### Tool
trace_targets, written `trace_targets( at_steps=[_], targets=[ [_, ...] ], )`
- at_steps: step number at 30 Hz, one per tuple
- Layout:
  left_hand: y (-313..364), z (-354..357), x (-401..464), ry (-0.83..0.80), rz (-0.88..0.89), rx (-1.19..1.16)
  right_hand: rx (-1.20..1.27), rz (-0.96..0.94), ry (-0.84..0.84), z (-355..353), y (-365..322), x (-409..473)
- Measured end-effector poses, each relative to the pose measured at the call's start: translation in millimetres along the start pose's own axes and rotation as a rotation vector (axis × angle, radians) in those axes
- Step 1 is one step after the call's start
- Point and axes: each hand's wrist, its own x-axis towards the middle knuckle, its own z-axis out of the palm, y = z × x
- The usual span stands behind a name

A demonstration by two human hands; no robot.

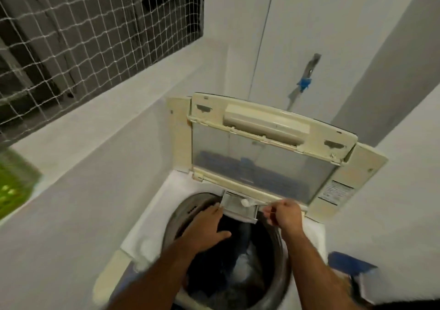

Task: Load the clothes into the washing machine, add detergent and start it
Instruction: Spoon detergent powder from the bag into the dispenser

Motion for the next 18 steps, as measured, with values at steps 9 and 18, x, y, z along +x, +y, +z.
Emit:
trace_targets(
  at_steps=[9,18],
  targets=[
    [8,42,37,-0.117,-0.039,0.147,-0.673,-0.453,-0.044,17,31,12],
    [8,45,31,-0.088,-0.037,0.141,-0.797,-0.621,-0.042,16,39,-1]
  ],
)
